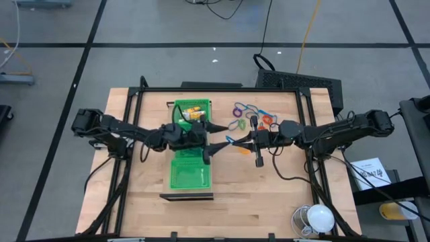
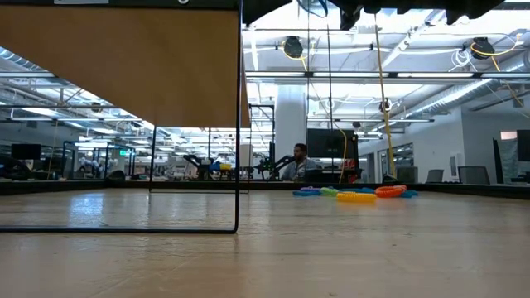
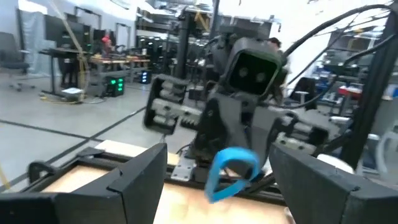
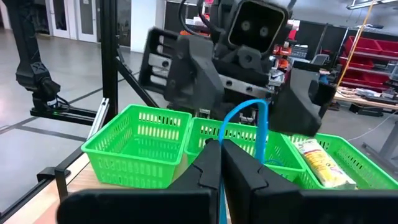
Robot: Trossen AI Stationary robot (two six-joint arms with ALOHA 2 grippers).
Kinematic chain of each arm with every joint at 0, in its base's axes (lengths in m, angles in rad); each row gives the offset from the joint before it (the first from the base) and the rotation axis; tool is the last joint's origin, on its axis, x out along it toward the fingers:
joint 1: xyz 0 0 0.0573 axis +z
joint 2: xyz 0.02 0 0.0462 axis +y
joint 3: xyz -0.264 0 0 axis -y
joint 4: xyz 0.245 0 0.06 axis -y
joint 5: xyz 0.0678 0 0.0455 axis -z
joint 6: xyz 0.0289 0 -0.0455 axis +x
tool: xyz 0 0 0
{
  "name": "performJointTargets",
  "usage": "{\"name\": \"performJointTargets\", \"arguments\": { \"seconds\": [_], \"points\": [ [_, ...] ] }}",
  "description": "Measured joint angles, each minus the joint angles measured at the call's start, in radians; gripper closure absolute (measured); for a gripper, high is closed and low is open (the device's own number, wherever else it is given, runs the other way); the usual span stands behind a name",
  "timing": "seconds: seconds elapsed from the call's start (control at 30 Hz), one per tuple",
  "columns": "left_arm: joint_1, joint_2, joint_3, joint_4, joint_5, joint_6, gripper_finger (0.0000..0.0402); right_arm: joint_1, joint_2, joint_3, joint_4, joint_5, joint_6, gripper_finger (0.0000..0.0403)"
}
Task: Pick & Place Office Desk Supplies
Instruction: Put the blue rubber band into the center green bin on the shelf
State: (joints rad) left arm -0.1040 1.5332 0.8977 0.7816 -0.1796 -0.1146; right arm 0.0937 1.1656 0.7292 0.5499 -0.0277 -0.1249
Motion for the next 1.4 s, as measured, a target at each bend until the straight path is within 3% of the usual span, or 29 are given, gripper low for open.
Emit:
{"name": "performJointTargets", "arguments": {
  "seconds": [0.2,0.47,0.6,1.03,1.2,1.4],
  "points": [
    [0.0,0.057,0.056,-0.009,0.061,0.005,0.0108,0.0,0.007,0.0,0.006,0.0,-0.024,0.0403],
    [0.01,0.069,0.072,-0.022,0.051,0.004,0.0116,0.0,0.006,0.001,0.002,0.001,-0.028,0.0403],
    [0.016,0.069,0.072,-0.021,0.056,-0.005,0.0162,0.0,0.006,0.001,-0.001,0.001,-0.029,0.0403],
    [0.027,0.061,0.071,-0.029,0.052,-0.014,0.039,0.0,0.006,0.001,-0.004,0.002,-0.039,0.04],
    [0.027,-0.031,0.07,-0.132,0.051,0.005,0.039,0.0,-0.033,0.001,-0.037,0.004,-0.045,0.0371],
    [0.022,-0.2,0.07,-0.354,0.047,0.03,0.0392,0.0,-0.1,0.0,-0.129,0.004,0.0,0.0299]
  ]
}}
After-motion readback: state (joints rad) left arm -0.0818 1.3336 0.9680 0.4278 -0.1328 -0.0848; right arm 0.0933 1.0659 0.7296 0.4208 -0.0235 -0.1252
